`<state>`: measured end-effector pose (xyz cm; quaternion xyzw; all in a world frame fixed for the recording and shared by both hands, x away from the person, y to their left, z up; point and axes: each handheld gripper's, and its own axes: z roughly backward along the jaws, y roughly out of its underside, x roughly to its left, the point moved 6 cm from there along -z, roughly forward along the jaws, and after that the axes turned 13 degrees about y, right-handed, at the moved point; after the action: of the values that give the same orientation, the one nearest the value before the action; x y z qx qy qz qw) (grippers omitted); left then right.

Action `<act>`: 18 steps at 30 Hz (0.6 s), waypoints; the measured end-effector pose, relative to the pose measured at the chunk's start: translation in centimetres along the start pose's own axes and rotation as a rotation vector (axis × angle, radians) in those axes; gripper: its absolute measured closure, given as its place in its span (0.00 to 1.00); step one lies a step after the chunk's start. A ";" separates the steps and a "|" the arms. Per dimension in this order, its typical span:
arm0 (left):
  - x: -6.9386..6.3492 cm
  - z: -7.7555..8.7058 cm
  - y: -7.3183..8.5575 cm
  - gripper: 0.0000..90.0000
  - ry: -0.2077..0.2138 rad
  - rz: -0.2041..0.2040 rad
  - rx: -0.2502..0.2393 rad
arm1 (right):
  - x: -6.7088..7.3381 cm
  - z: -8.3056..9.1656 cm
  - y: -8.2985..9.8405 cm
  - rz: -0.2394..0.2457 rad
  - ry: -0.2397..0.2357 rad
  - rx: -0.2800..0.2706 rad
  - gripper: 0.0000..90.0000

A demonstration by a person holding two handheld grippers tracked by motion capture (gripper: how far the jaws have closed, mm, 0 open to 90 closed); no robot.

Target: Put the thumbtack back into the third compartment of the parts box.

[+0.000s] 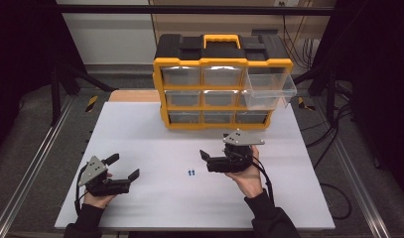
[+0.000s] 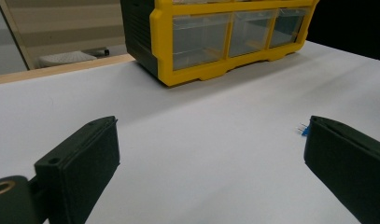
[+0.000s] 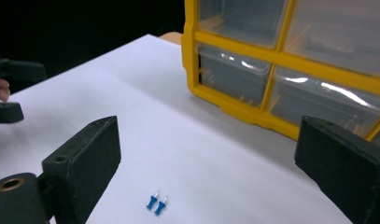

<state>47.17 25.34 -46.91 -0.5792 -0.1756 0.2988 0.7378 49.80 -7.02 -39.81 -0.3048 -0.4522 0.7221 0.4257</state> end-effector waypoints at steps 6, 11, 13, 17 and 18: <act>-0.1 -0.1 0.0 0.03 0.002 -0.002 0.002 | 0.6 -0.6 0.6 0.010 0.004 0.013 0.09; 0.0 0.0 0.0 0.03 0.002 -0.001 -0.001 | 1.1 -1.4 1.5 0.020 0.005 0.039 0.09; 0.0 0.0 0.0 0.03 0.001 -0.002 -0.001 | 1.2 -1.7 1.8 0.024 0.008 0.050 0.10; 0.0 -0.1 0.0 0.03 0.000 -0.002 0.002 | 1.7 -2.3 2.6 0.029 0.007 0.077 0.11; 0.0 0.0 0.0 0.03 0.000 -0.002 0.002 | 1.7 -2.4 2.8 0.026 0.008 0.084 0.11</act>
<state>47.16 25.28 -46.95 -0.5781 -0.1758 0.2981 0.7389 50.03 -5.17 -43.39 -0.2955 -0.4159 0.7447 0.4303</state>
